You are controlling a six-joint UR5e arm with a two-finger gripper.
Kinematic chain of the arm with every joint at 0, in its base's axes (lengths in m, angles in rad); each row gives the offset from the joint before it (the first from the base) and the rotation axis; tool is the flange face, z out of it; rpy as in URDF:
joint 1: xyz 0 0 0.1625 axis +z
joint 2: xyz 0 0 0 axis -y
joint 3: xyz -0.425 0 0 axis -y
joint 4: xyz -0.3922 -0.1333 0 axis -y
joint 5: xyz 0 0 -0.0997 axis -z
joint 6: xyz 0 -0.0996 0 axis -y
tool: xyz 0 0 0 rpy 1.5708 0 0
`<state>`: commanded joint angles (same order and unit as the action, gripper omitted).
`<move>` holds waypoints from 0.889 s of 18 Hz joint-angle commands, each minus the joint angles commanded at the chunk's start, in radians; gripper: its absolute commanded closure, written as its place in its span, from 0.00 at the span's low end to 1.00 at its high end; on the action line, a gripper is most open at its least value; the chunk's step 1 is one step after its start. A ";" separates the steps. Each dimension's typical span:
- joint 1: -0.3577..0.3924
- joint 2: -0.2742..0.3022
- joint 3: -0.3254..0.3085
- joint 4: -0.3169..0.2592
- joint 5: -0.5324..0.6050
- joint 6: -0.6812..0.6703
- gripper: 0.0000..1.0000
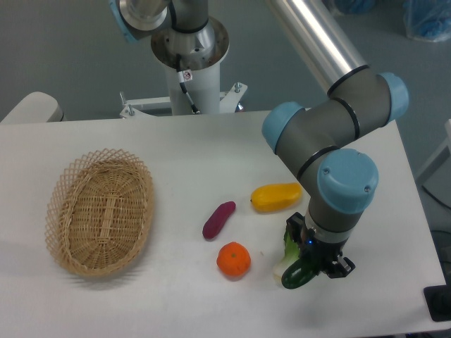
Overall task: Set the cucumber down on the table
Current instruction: 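Lift the green cucumber with the gripper and carry it toward the basket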
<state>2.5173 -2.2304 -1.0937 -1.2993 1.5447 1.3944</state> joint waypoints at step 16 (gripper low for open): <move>-0.075 0.060 -0.100 0.000 0.044 -0.110 0.84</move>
<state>2.4421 -2.1707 -1.1933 -1.2993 1.5892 1.2840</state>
